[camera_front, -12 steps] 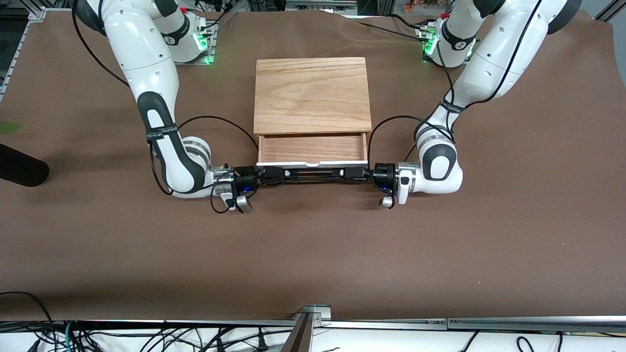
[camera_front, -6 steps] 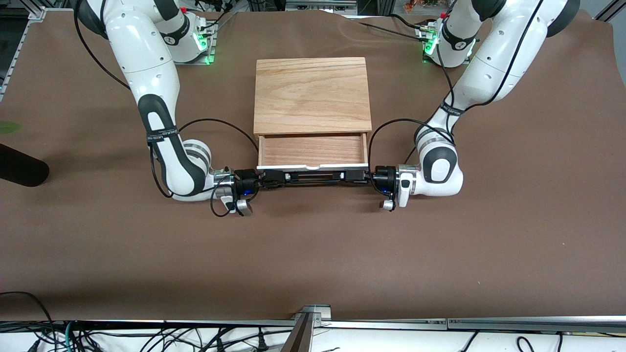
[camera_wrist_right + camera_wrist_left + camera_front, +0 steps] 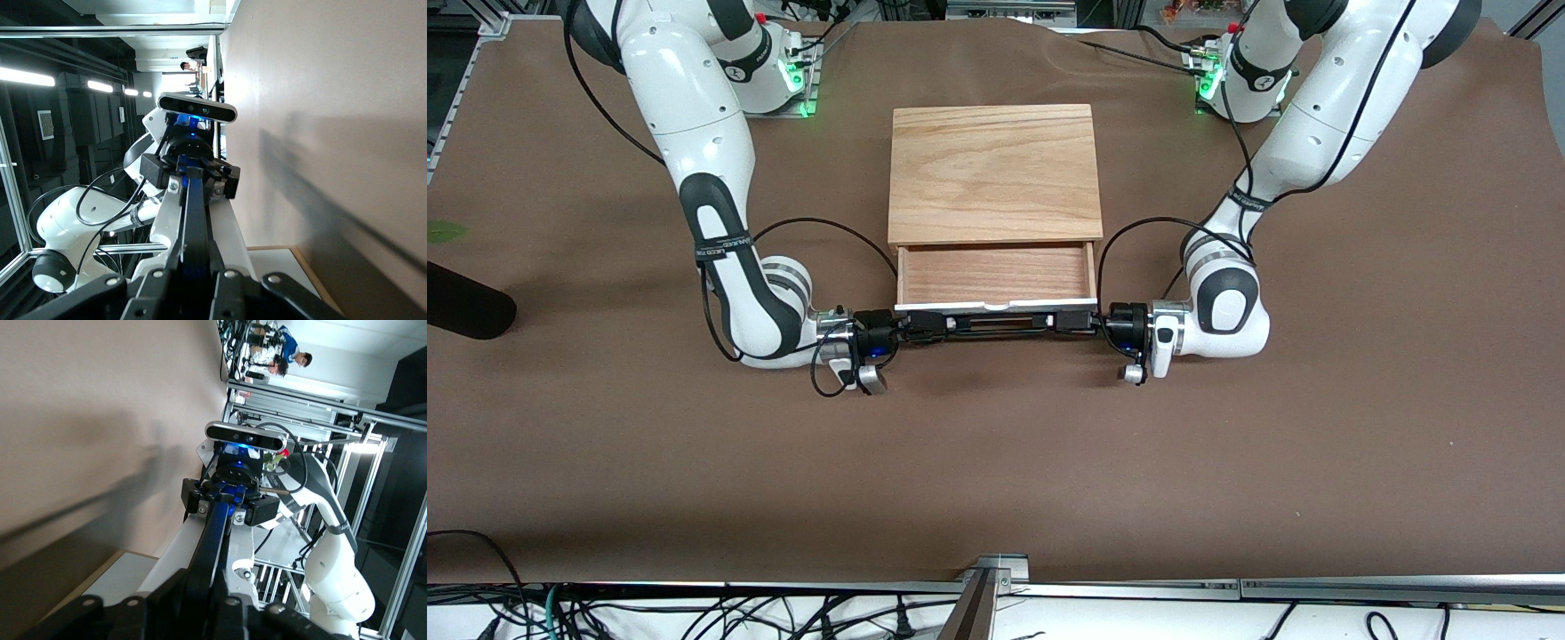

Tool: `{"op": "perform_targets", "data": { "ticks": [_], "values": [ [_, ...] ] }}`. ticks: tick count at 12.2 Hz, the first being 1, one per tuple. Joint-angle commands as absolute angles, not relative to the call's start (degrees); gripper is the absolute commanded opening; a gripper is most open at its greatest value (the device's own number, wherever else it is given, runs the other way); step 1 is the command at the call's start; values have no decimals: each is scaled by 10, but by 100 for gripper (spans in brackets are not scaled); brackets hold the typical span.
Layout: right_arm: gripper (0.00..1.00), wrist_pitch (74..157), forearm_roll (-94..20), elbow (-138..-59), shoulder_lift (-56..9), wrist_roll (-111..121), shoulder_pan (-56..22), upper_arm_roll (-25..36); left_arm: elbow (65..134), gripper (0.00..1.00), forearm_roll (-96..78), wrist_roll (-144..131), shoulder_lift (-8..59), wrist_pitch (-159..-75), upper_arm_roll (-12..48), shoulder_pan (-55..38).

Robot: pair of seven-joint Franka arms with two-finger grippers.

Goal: Pull top drawer with both arms simultaneously
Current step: 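Pull the white drawer out of the box with both grippers, then open both grippers and release the black handle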

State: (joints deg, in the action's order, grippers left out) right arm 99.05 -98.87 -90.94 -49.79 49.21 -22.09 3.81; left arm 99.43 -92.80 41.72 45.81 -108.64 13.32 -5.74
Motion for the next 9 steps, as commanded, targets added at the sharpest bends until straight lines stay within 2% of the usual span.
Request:
{"op": "perform_targets", "data": {
  "ticks": [1, 2, 3, 4, 7, 9],
  "values": [
    [9, 1032, -998, -867, -523, 472, -200, 52, 1021, 100, -921, 403, 446, -1064, 133, -39],
    [15, 1031, -998, -867, -522, 473, -200, 52, 1022, 100, -921, 402, 445, -1064, 133, -38],
    [68, 1032, -998, -867, -522, 472, -200, 52, 1023, 100, -921, 398, 445, -1064, 133, -37],
    [100, 1032, -998, -867, -522, 474, -200, 52, 1022, 100, -921, 392, 444, -1064, 133, -36],
    [100, 1035, -987, -866, -519, 472, -200, 60, 1023, 100, -919, 373, 432, -1063, 132, -28],
    [100, 1036, -937, -854, -506, 440, -206, 92, 1024, 100, -894, 350, 411, -1064, 125, -27]
  ]
}}
